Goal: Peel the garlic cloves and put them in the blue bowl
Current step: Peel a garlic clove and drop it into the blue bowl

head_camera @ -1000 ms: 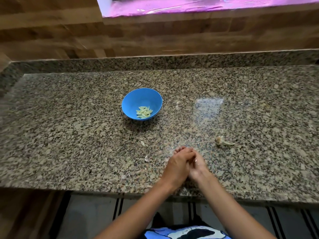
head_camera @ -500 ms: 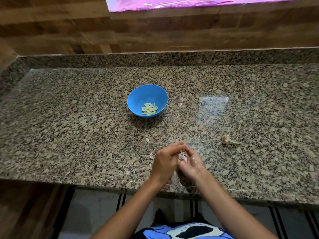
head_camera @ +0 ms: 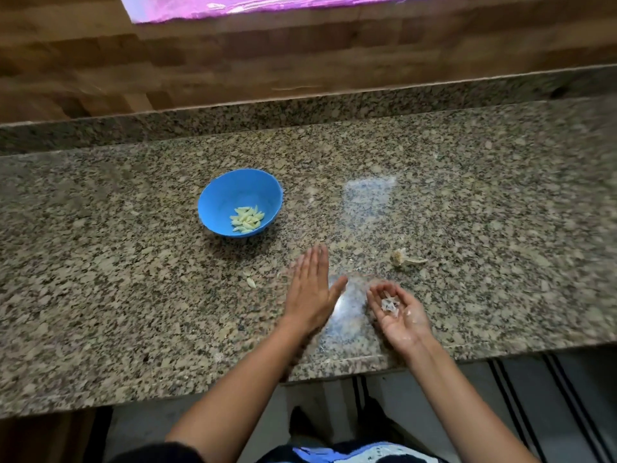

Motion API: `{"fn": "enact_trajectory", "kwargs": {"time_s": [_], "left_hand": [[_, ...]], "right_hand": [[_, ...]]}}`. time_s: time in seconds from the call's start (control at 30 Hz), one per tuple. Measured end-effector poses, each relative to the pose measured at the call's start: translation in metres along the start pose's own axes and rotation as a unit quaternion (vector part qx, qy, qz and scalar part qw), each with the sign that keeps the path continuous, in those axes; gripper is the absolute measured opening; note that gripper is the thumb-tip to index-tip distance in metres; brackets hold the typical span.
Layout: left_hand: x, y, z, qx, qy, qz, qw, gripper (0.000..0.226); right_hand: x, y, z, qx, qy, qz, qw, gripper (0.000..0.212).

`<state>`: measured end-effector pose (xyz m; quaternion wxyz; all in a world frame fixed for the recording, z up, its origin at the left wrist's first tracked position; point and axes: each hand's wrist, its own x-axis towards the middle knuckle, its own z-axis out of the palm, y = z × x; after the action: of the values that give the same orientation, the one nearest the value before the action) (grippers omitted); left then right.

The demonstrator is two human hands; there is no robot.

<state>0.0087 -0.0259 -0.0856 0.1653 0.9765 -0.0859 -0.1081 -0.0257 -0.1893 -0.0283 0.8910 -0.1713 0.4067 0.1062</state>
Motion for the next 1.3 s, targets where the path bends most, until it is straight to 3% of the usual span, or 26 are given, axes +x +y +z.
{"fn": "enact_trajectory", "kwargs": {"time_s": [0.13,0.23,0.3,0.37,0.47,0.6,0.77,0.87,0.93,0.97,1.0,1.03,1.1,1.13,1.17,1.23,1.3], "left_hand": [[0.027,0.031,-0.015,-0.013,-0.054,0.189,0.98,0.059],[0.009,0.026,-0.01,-0.023,-0.074,0.274,0.959,0.056],[-0.014,0.004,-0.004,0.005,-0.059,0.309,0.949,0.058],[-0.039,-0.024,-0.003,0.029,-0.016,0.343,0.939,0.045],[-0.076,-0.068,-0.014,0.003,0.005,0.353,0.935,0.038],[-0.106,-0.106,-0.021,0.044,0.11,0.342,0.932,0.048],[-0.124,-0.092,-0.017,0.076,0.159,0.188,0.966,0.011],[-0.123,-0.062,-0.021,0.067,0.113,-0.038,0.991,0.012],[-0.123,-0.04,-0.028,0.03,0.109,-0.17,0.979,0.013],[-0.123,-0.033,-0.034,-0.053,0.126,-0.244,0.96,0.012],[-0.121,-0.029,-0.04,-0.204,0.151,-0.311,0.916,0.011],[-0.12,-0.028,-0.049,-0.398,0.168,-0.372,0.822,0.01],[-0.136,-0.03,-0.067,-0.73,0.19,-0.379,0.536,0.015],[-0.155,-0.035,-0.07,-0.806,0.222,-0.359,0.416,0.024],[-0.172,-0.04,-0.072,-0.841,0.25,-0.341,0.339,0.034],[-0.223,-0.05,-0.07,-0.855,0.316,-0.318,0.262,0.043],[-0.285,-0.061,-0.062,-0.838,0.389,-0.32,0.211,0.044]], "right_hand": [[-0.003,-0.012,-0.014,0.031,0.011,-0.031,0.999,0.027],[-0.006,-0.011,-0.015,0.037,0.007,-0.045,0.998,0.027],[-0.008,-0.005,-0.011,0.031,0.002,-0.049,0.998,0.028],[-0.009,0.004,-0.005,0.015,-0.001,-0.045,0.999,0.029],[-0.007,0.023,0.001,-0.003,-0.001,-0.021,1.0,0.028],[-0.004,0.045,0.005,-0.035,-0.006,0.014,0.999,0.03],[-0.014,0.064,0.013,-0.13,-0.04,0.053,0.989,0.027],[-0.021,0.063,0.018,-0.185,-0.064,0.078,0.978,0.026],[-0.025,0.065,0.018,-0.22,-0.078,0.095,0.968,0.029],[-0.026,0.069,0.018,-0.238,-0.086,0.107,0.962,0.03],[-0.025,0.074,0.018,-0.251,-0.092,0.118,0.956,0.031],[-0.025,0.08,0.019,-0.262,-0.097,0.129,0.952,0.031],[-0.029,0.097,0.022,-0.282,-0.105,0.156,0.941,0.034],[-0.033,0.112,0.023,-0.293,-0.113,0.175,0.933,0.037],[-0.037,0.126,0.026,-0.301,-0.121,0.19,0.927,0.038],[-0.053,0.167,0.026,-0.341,-0.142,0.235,0.899,0.04],[-0.077,0.218,0.016,-0.38,-0.16,0.29,0.864,0.039]]}}
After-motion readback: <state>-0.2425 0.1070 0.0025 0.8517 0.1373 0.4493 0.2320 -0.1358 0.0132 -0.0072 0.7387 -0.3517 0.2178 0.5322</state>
